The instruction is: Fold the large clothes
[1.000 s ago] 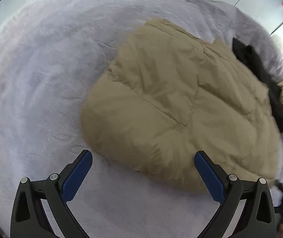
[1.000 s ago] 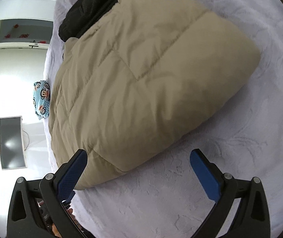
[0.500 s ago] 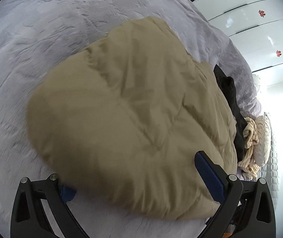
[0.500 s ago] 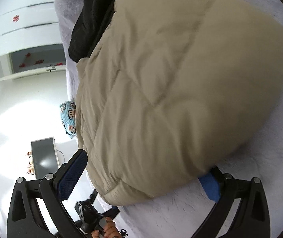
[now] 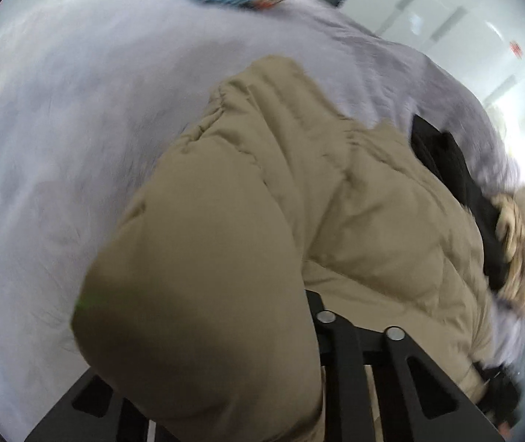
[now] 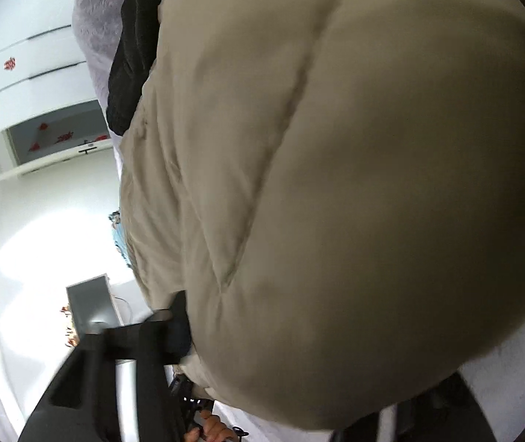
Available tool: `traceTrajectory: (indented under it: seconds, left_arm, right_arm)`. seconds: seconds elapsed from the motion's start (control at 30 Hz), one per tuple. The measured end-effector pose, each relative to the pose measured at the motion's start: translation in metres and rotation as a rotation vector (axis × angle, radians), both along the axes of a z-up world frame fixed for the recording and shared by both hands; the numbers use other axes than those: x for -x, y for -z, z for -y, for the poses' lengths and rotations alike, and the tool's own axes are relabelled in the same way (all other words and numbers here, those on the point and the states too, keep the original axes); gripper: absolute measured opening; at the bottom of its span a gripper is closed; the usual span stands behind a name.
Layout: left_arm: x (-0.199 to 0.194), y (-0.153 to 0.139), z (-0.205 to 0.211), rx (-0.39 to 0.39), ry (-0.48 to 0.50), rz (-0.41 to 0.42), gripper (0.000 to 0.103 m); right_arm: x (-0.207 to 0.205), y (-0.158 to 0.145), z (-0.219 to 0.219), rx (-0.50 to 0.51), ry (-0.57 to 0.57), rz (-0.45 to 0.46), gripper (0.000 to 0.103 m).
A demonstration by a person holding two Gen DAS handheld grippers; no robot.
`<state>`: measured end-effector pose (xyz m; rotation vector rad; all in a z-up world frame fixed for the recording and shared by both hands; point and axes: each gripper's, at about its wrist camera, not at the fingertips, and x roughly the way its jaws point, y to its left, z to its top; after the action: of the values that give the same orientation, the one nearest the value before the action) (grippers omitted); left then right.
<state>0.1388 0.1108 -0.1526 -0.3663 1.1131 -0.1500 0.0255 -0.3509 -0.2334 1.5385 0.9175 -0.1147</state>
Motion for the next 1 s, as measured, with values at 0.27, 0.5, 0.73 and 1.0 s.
traceTrajectory:
  seconds: [0.27,0.5,0.73,1.0]
  left_arm:
    - [0.032,-0.044,-0.009,0.018,0.066,0.069,0.017]
    - [0.104,-0.053,-0.034,-0.009,0.121,0.028,0.017]
    - [0.181,-0.038,-0.067,0.008,0.175,-0.101,0.018]
    - [0.209,-0.012,-0.099,-0.037,0.138,-0.218,0.055]
  right_arm:
    - [0.017,-0.034,-0.004,0.056,-0.062,0.069,0.021]
    - [0.064,-0.045,-0.019,0.044,-0.132,0.041,0.021]
    - [0.144,-0.043,-0.043,0.015,-0.147,0.002,0.021]
    - [0.172,-0.029,-0.054,0.031,-0.091,-0.092,0.04]
